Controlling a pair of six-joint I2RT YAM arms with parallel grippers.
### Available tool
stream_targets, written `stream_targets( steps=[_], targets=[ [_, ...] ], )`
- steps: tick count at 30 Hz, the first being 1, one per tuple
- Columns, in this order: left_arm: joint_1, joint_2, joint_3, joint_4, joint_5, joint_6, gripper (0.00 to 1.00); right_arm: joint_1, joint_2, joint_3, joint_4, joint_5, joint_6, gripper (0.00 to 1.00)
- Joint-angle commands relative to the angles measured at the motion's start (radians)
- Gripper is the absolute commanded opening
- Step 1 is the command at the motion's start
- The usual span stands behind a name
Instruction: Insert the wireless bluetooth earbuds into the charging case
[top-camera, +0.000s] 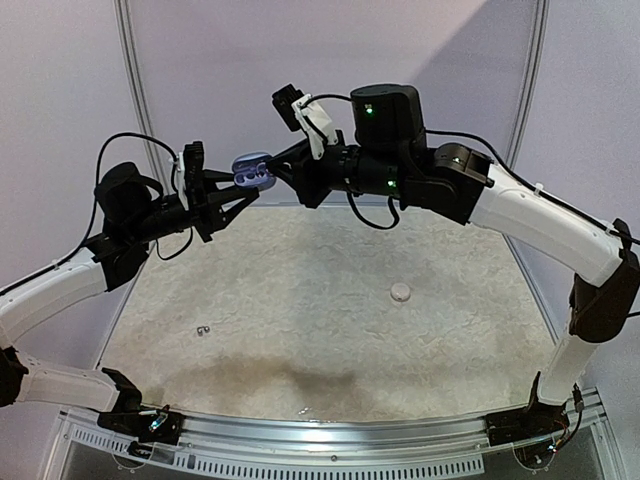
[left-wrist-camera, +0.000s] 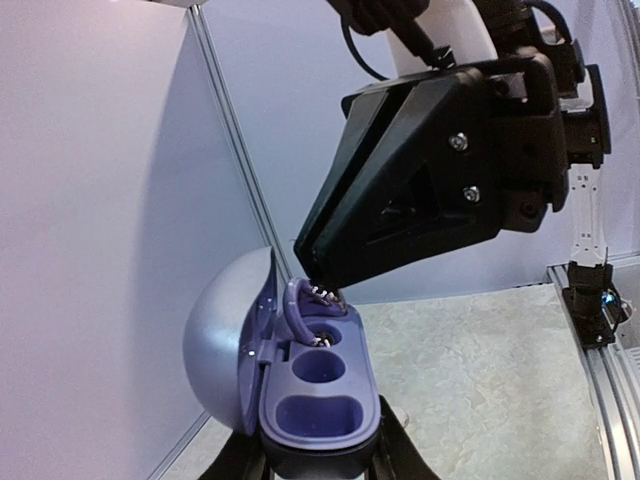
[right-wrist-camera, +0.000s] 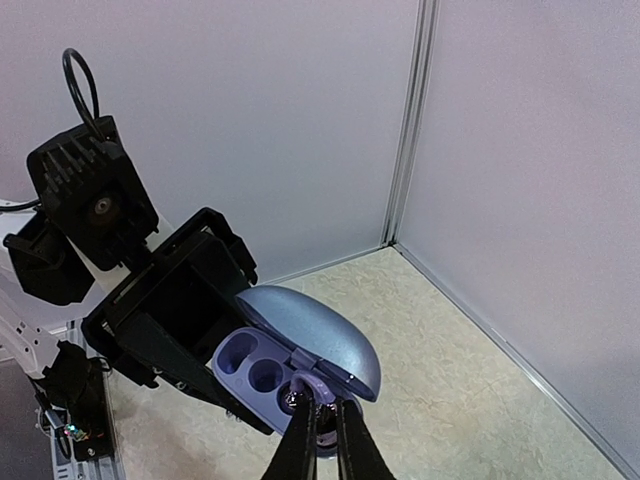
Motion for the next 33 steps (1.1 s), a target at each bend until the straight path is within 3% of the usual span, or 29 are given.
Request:
stream_targets(
  steps=[1,18,28,33],
  targets=[
    [-0.013,-0.001,0.014,0.024,0.008,-0.007,0.00,-0.002,0.037,0.024,-0.052,0.010,-0.001,0.08],
    [-0.012,-0.004,0.005,0.042,-0.041,-0.026,0.00,-0.002,0.047,-0.002,-0.087,0.049,-0.015,0.08],
    [-0.002,-0.019,0.003,-0.128,-0.249,-0.108,0.00,-0.022,-0.086,-0.099,0.070,0.013,0.071,0.21],
    [0.013,-0.038,0.034,-0.338,-0.410,-0.066,0.00,-0.034,-0.043,-0.070,-0.008,0.102,0.196,0.34]
  ],
)
